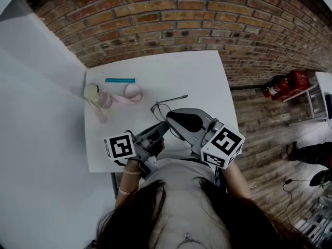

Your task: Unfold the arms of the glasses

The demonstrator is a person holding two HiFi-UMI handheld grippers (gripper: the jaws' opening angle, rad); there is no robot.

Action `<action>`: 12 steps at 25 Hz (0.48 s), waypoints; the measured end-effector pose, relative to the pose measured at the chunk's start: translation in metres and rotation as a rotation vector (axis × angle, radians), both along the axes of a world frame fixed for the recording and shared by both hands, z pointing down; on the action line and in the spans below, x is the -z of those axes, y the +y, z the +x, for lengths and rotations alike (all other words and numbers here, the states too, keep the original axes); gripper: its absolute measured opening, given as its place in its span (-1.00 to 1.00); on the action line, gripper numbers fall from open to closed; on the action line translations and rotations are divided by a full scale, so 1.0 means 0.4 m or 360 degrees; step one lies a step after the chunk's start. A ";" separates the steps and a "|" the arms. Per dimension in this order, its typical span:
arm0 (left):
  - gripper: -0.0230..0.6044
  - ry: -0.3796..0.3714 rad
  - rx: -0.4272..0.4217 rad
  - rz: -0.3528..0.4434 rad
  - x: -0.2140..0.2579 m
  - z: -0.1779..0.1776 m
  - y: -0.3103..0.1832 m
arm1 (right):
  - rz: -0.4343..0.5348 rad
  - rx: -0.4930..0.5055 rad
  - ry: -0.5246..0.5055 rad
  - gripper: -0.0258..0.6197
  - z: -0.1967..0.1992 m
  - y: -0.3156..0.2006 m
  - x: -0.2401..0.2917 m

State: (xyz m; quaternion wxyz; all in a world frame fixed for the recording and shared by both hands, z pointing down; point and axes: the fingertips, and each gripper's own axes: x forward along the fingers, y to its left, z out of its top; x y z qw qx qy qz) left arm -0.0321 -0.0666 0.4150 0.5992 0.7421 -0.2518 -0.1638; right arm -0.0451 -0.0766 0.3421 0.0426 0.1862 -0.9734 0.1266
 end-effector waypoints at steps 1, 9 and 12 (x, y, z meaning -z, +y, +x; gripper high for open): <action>-0.86 -0.0032 -0.0003 0.0017 -0.004 -0.003 0.000 | 0.0001 0.0007 0.0010 -0.85 -0.004 0.002 -0.004; -0.86 -0.0185 -0.0023 0.0122 -0.012 -0.012 -0.003 | -0.0005 0.0024 0.0063 -0.82 -0.019 0.001 -0.024; -0.86 -0.0205 -0.0018 0.0162 -0.006 -0.012 -0.006 | -0.0017 0.0024 0.0073 -0.80 -0.020 0.000 -0.030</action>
